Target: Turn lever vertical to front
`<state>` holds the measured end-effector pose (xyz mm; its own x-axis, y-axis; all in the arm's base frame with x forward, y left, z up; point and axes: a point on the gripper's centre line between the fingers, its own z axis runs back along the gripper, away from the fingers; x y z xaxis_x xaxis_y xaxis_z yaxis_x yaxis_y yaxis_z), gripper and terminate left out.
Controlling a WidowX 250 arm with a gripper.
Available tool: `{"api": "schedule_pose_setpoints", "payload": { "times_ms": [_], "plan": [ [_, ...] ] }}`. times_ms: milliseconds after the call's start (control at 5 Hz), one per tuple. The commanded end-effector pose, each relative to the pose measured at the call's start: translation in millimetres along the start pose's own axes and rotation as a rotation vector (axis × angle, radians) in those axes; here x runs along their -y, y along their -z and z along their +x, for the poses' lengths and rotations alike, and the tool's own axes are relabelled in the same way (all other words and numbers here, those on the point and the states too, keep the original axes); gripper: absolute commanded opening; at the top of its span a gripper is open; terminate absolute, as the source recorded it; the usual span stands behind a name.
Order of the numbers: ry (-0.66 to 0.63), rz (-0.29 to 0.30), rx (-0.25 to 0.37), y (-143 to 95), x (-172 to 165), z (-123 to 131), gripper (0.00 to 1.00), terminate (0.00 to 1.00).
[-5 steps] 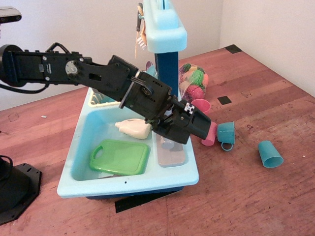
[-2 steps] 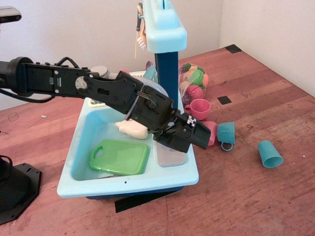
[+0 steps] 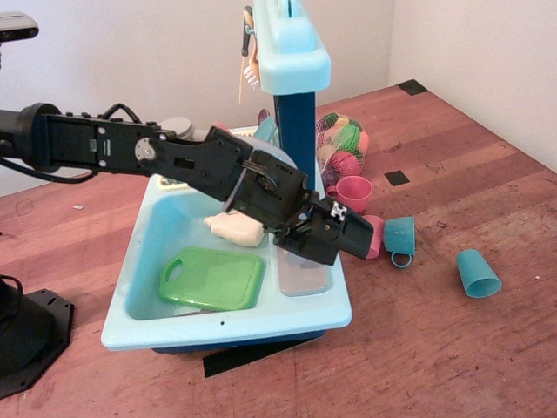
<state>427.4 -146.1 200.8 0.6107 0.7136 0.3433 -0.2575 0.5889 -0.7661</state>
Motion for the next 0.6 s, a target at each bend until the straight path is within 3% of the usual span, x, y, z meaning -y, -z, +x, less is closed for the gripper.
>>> {"api": "schedule_pose_setpoints", "payload": {
  "times_ms": [0, 400],
  "plan": [
    [-0.02, 0.005, 0.094, -13.6, -14.3, 37.5, 1.0, 0.0],
    [-0.046, 0.036, 0.118, -28.7, -30.7, 36.7, 1.0, 0.0]
  ]
}}
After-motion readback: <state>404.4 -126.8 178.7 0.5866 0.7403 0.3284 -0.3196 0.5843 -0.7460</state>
